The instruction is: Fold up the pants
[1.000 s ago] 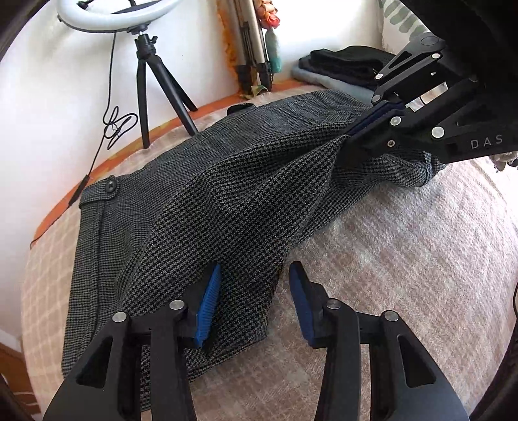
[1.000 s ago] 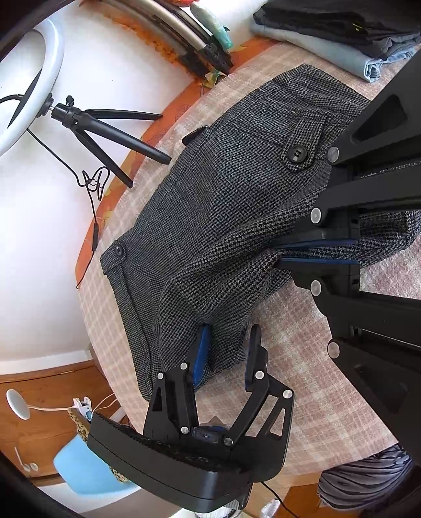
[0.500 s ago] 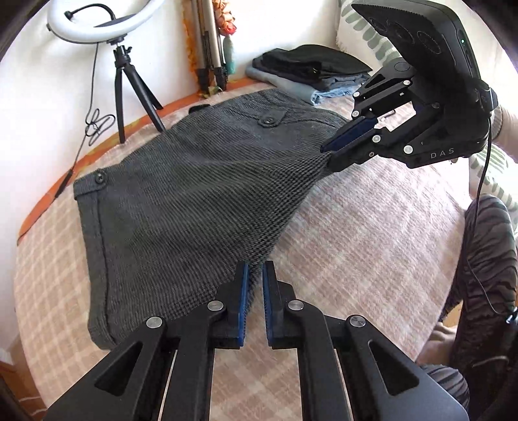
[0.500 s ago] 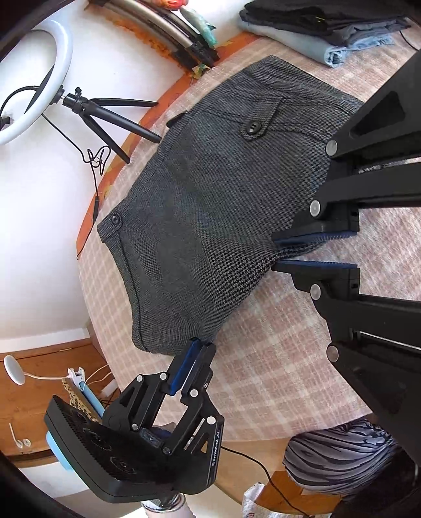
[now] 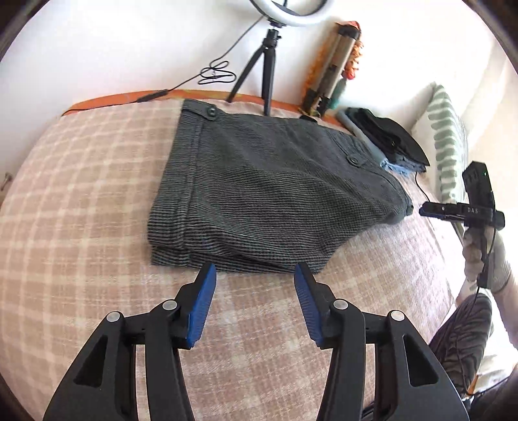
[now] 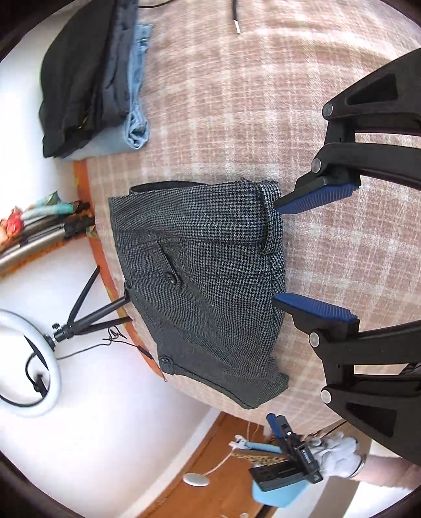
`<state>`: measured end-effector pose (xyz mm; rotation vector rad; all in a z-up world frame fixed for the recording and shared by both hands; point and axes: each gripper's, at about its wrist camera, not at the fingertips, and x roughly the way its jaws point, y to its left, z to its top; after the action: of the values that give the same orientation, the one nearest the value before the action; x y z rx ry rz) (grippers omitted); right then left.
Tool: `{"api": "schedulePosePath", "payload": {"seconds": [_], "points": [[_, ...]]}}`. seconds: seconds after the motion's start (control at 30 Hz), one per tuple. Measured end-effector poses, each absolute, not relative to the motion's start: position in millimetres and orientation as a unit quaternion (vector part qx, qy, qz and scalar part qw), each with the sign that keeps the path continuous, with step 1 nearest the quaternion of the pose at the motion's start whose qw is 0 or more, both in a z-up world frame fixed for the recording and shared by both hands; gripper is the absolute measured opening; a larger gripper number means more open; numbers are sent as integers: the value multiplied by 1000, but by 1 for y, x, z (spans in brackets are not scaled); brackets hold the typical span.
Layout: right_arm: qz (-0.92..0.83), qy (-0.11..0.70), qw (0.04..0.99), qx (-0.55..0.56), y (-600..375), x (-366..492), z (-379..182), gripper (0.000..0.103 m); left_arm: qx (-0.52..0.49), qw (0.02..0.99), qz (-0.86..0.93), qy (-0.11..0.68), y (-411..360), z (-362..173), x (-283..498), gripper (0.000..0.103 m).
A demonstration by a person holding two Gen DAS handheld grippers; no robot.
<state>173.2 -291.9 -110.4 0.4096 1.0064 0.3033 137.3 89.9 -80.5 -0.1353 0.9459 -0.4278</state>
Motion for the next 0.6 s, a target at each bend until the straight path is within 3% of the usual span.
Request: {"api": "schedulePosePath", "payload": {"seconds": [0.1,0.37,0.47,0.6], "points": [[110,462,838,269,-305,173,-121,65,-122,870,-177,444,113,-81,141,50],[49,465,802,372,-301,181,-157,66,-202,855,-155,452,135,-78,162,66],[33,448,794,410,-304,183,-160,71,-211,850,-131,465,134,-87,171,67],[31,441,792,421,-302,194,-161,70,-251,834,-99,482,140,-103,173,67]]}}
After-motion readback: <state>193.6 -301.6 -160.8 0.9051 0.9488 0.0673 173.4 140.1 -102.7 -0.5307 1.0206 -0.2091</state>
